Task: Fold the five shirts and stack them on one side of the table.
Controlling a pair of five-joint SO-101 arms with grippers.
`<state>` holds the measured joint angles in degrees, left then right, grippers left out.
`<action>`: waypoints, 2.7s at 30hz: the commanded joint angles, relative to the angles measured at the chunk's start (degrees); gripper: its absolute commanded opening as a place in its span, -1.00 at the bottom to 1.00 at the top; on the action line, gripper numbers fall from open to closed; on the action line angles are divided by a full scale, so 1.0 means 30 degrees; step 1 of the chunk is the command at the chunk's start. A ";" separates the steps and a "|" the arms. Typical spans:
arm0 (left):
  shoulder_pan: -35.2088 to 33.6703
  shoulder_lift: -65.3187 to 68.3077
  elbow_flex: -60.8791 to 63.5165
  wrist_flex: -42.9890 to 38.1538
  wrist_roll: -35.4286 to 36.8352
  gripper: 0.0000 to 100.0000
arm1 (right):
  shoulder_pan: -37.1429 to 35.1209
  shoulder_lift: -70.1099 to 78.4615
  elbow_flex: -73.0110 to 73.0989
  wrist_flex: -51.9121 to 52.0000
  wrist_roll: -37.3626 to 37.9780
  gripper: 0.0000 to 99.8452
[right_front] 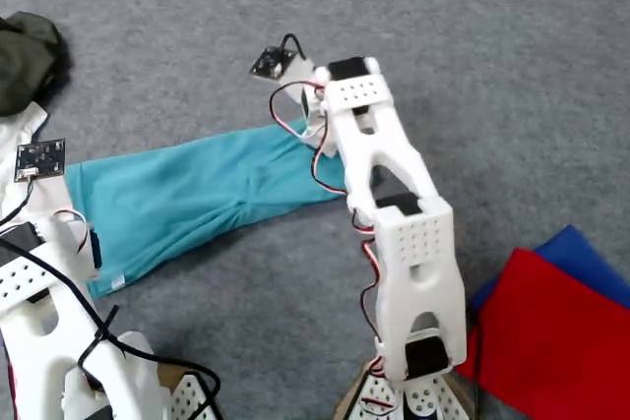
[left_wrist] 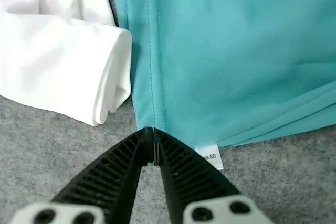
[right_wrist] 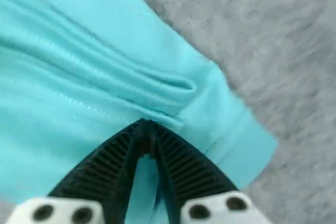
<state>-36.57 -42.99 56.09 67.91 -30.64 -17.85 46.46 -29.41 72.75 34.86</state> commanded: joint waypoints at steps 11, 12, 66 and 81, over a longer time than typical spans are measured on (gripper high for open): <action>0.0029 -0.0425 -0.0381 0.1143 0.0000 -0.96 | -0.0659 0.3473 -0.8308 -0.0703 -0.1553 -0.99; 0.0029 -0.0425 -0.0381 0.1143 0.0000 -0.96 | -0.0718 0.3707 -0.8659 -0.0674 -0.1582 -0.99; 0.0293 1.7773 -1.6996 0.0908 0.2315 -0.64 | 0.4410 -1.3963 0.9919 -0.2755 -0.2168 -0.99; 0.0176 2.0733 -1.5853 -0.1524 0.2403 -0.65 | 0.4381 -1.4051 0.9949 -0.2755 -0.2168 -0.99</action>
<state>-35.43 18.99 7.12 66.24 -23.34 -5.45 8.48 0.31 65.19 27.91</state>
